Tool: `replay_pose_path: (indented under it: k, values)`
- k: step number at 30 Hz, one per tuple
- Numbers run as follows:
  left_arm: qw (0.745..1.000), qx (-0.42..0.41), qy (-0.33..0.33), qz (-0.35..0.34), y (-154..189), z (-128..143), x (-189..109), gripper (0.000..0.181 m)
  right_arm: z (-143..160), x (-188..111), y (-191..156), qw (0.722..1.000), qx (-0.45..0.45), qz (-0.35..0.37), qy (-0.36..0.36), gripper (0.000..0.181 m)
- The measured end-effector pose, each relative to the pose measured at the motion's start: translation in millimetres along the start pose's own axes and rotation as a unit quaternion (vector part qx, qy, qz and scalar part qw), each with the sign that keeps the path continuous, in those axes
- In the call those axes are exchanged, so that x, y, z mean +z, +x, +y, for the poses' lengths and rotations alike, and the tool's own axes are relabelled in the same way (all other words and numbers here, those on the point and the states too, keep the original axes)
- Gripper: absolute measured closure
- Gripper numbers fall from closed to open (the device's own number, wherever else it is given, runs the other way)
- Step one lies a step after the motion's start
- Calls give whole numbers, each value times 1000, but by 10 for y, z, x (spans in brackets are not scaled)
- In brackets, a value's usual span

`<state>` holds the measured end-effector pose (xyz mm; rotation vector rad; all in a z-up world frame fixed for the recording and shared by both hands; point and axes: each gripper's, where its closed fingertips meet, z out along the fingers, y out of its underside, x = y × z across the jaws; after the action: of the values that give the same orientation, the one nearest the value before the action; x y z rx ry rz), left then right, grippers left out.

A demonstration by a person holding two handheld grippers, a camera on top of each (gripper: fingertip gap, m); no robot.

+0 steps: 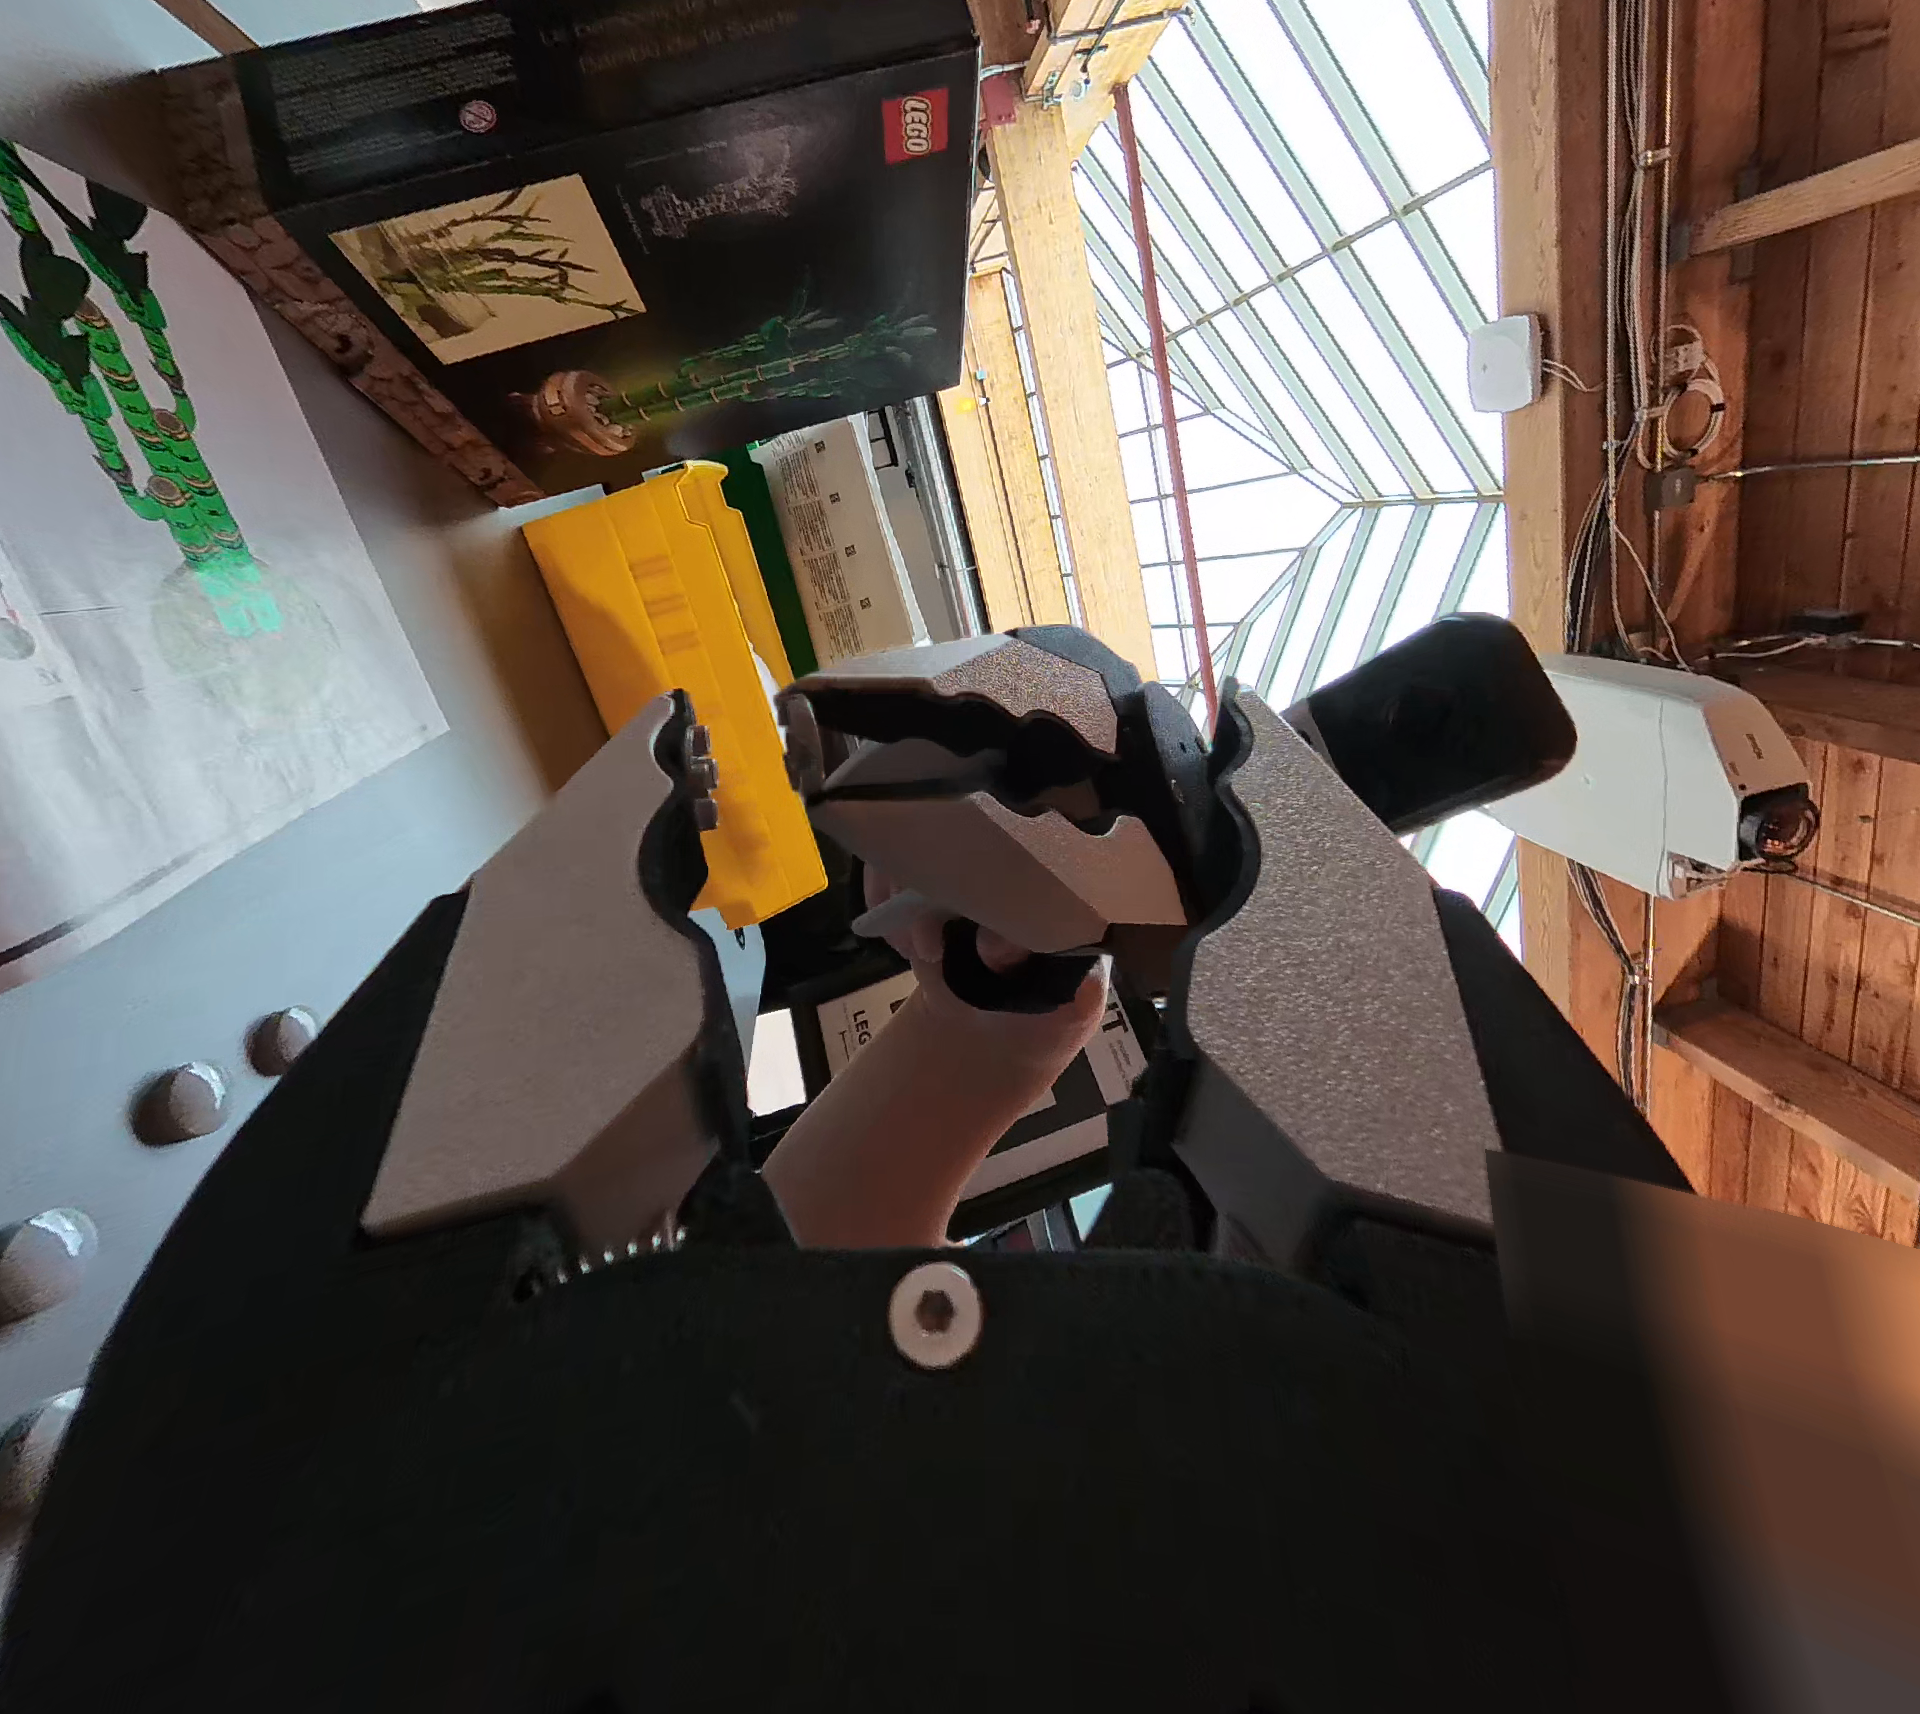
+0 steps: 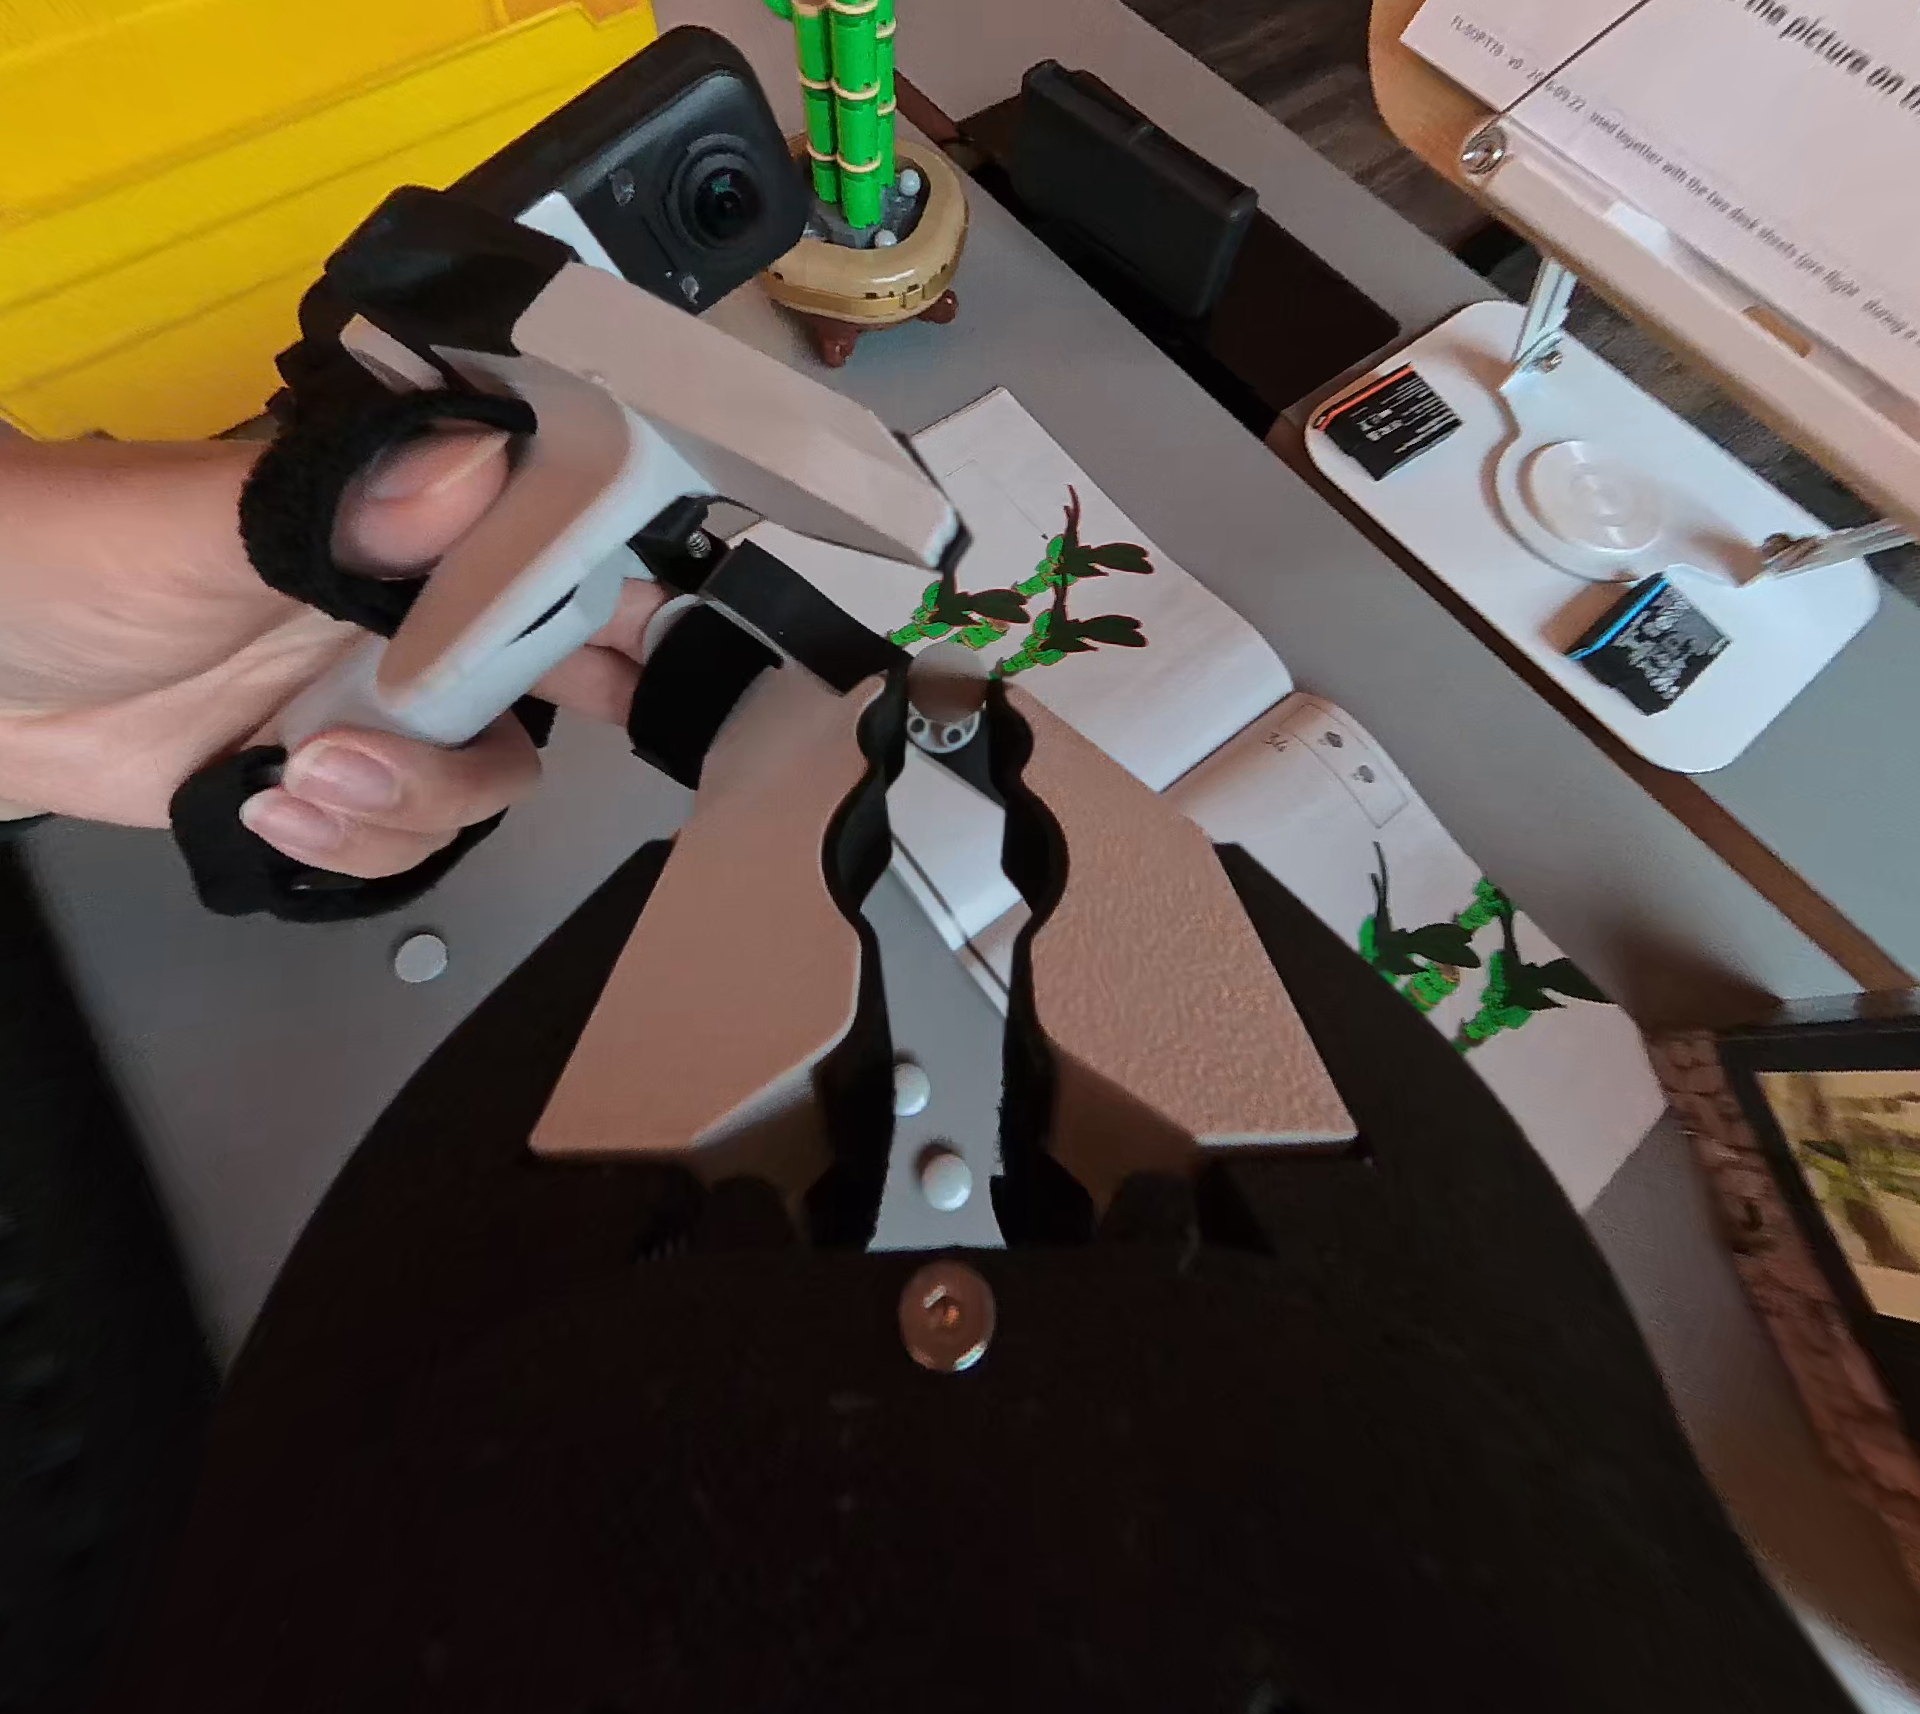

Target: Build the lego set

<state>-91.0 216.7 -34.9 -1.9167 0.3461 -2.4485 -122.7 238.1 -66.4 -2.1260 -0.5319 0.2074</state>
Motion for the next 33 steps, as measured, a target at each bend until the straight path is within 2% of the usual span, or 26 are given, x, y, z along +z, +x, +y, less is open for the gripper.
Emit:
replay_pose_path:
  k: [10,33]
  values:
    - [1000,3,4,-3,-2,-19,-10,86,58,100,-5,1000,4,20,-19,167]
    - [1000,16,1,-7,0,-18,3,83,83,75,21,998,-15,46,-38,167]
